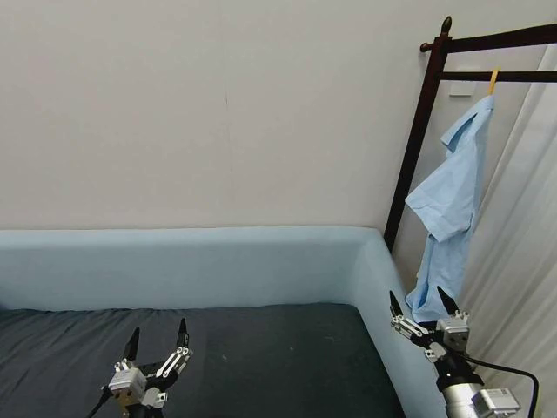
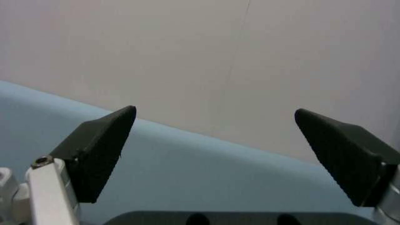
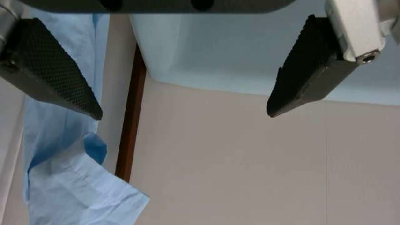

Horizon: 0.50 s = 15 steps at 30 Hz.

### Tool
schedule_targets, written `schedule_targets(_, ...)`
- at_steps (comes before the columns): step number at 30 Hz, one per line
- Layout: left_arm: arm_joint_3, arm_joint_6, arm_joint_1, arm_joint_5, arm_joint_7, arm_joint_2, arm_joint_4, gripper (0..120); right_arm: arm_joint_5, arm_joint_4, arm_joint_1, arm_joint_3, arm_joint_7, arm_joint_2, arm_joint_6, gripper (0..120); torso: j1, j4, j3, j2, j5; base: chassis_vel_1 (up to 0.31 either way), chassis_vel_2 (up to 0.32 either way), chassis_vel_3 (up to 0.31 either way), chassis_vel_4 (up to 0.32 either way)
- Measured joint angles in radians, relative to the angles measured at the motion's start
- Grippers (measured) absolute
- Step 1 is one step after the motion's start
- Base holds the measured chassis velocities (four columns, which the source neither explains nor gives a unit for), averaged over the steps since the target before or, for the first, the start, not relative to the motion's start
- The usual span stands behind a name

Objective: Pick up the clothes from the sofa and hang them on the clothes hanger.

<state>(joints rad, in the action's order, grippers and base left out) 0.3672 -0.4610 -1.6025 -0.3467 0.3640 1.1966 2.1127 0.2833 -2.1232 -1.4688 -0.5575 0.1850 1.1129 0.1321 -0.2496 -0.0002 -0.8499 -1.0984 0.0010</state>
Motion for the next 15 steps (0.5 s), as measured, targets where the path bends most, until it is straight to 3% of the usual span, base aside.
schedule_targets(15, -0.001, 0.000, 0.005, -0.004, -0.002, -0.003, -0.005, 100, 0.006, 0.005, 0.012, 0.003, 0.002, -0.005, -0.003, 100, 0.000, 0.0000, 0.000, 0.000, 0.0000, 0.000, 0.000, 0.000, 0.000)
